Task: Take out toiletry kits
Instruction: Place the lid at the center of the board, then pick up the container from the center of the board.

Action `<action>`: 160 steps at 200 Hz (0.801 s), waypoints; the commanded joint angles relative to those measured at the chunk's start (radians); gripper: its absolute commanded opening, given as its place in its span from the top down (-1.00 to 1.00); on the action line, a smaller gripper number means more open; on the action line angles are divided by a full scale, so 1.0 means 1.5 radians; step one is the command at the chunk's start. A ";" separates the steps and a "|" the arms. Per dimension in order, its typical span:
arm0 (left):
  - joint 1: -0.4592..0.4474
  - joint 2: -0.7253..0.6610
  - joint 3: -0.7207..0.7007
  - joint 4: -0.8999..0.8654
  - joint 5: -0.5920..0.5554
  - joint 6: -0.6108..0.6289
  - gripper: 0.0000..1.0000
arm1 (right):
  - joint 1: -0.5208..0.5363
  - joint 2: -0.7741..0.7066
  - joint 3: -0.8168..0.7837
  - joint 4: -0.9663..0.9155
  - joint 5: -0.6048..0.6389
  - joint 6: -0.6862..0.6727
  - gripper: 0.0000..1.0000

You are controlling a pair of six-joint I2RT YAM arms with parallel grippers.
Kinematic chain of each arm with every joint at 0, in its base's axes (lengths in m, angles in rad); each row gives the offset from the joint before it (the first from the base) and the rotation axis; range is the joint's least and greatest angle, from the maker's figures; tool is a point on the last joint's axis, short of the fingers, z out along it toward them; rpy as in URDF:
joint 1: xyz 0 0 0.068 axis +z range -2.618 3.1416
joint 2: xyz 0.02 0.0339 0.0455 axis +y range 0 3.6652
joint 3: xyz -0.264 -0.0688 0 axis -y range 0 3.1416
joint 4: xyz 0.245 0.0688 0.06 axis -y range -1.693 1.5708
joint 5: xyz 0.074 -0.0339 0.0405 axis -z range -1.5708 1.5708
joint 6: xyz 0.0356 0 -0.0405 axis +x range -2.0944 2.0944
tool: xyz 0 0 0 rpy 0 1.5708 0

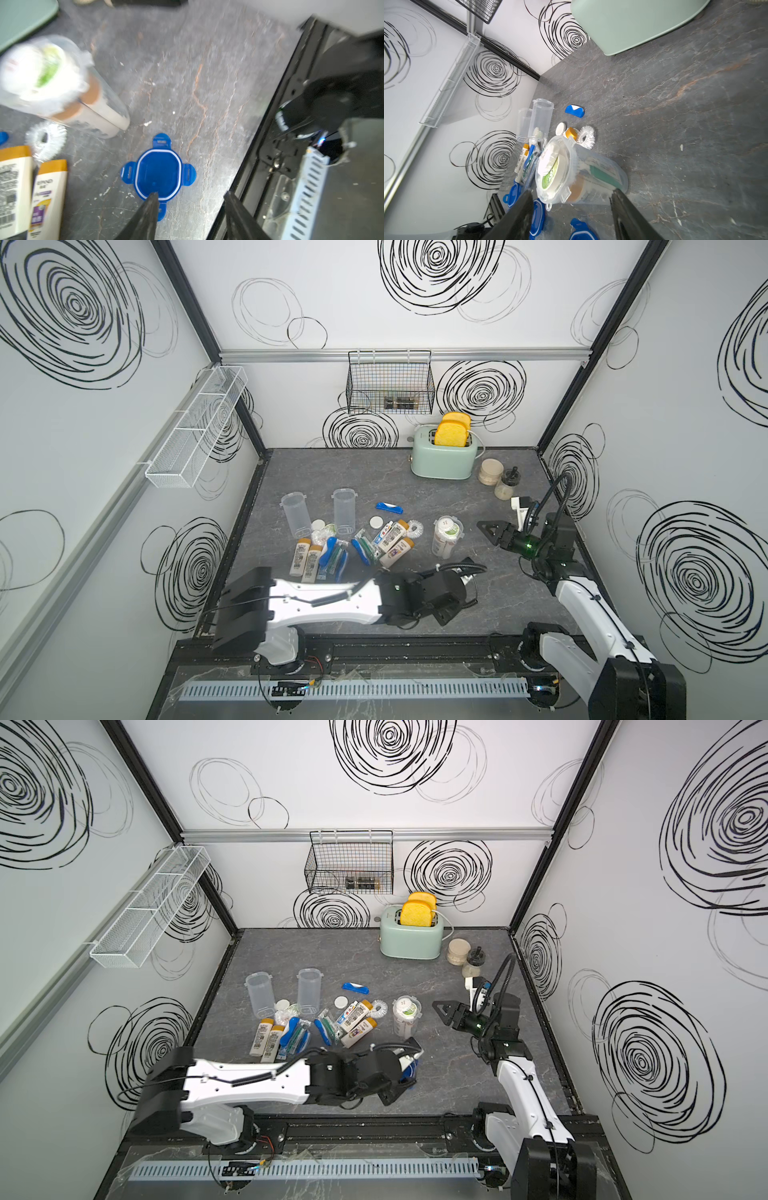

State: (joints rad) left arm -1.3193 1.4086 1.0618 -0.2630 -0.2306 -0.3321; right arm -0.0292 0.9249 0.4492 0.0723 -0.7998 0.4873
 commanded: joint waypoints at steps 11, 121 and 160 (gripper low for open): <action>0.119 -0.159 -0.065 0.014 0.069 -0.057 -0.09 | 0.074 -0.052 -0.024 0.007 0.092 -0.074 -0.40; 0.354 -0.446 -0.164 -0.097 0.165 -0.066 -0.26 | 0.355 -0.106 -0.252 0.329 0.363 -0.166 -0.93; 0.356 -0.458 -0.180 -0.094 0.177 -0.066 -0.29 | 0.356 0.006 -0.233 0.419 0.366 -0.191 -0.99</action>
State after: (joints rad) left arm -0.7933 0.7307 0.8089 -0.4118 0.0128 -0.4416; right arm 0.4980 0.8646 0.0696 0.5442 -0.2783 0.2558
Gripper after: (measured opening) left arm 0.643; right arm 0.991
